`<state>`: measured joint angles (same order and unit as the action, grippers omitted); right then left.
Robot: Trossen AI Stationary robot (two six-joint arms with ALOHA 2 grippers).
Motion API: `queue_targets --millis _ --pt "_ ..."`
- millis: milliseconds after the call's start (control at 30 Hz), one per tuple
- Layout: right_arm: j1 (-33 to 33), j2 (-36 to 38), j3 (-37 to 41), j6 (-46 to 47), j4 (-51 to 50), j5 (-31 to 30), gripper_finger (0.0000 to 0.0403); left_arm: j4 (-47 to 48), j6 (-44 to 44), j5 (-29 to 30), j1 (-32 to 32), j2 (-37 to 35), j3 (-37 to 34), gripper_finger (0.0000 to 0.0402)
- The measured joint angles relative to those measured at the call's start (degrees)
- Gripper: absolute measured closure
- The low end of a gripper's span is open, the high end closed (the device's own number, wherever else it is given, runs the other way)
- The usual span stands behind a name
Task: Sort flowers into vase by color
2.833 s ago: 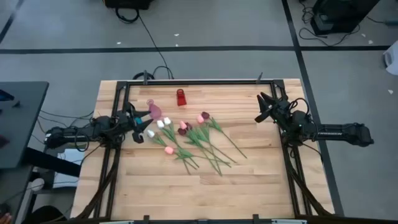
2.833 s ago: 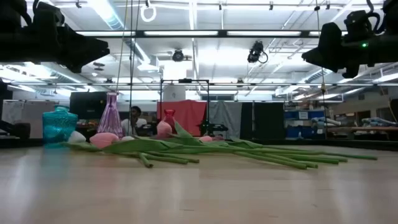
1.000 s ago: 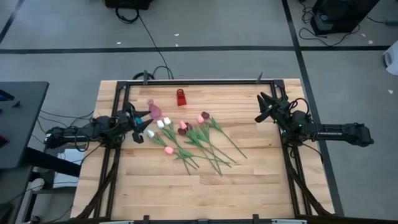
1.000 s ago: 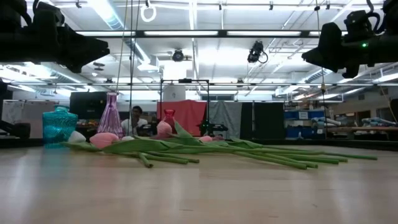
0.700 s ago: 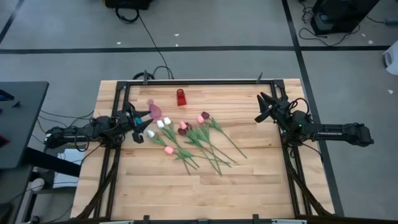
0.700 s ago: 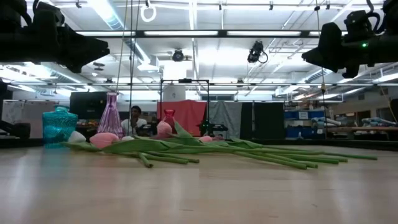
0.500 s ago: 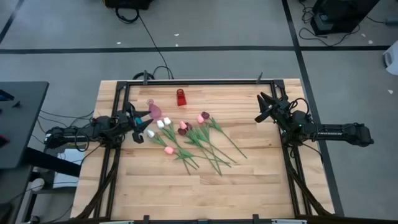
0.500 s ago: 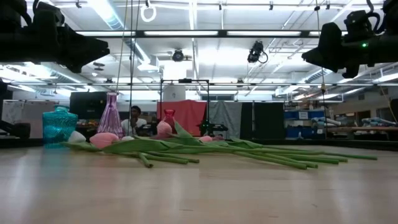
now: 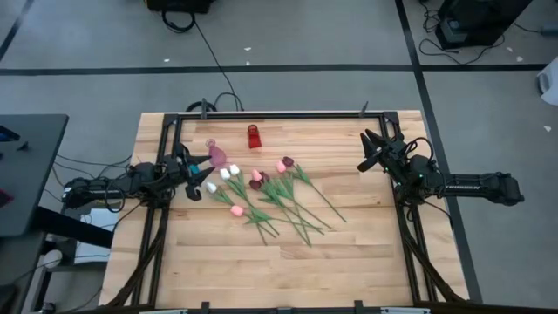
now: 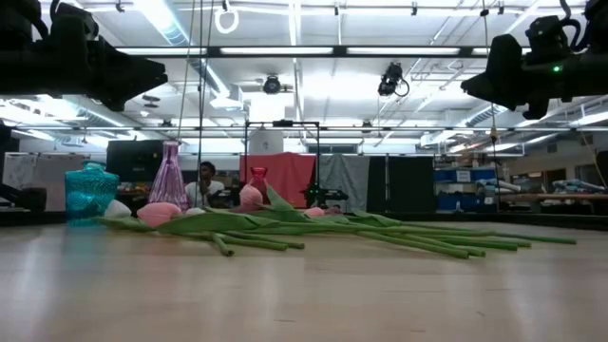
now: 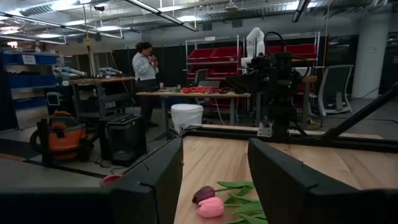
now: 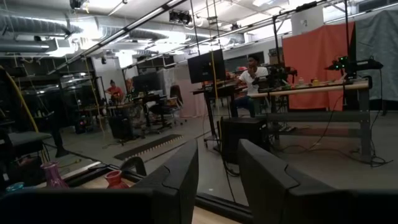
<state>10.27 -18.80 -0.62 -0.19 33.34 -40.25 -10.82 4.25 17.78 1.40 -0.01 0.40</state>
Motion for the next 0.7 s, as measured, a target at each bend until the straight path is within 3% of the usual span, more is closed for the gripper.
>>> queue_targets --millis 467,700 --pt "0.0 0.0 0.0 0.0 0.0 0.0 0.0278 -1.2 -0.1 0.0 0.0 0.0 0.0 0.0216" --pt "0.0 0.0 0.0 0.0 0.0 0.0 0.0278 -7.5 -10.2 -0.1 0.0 0.0 0.0 0.0216"
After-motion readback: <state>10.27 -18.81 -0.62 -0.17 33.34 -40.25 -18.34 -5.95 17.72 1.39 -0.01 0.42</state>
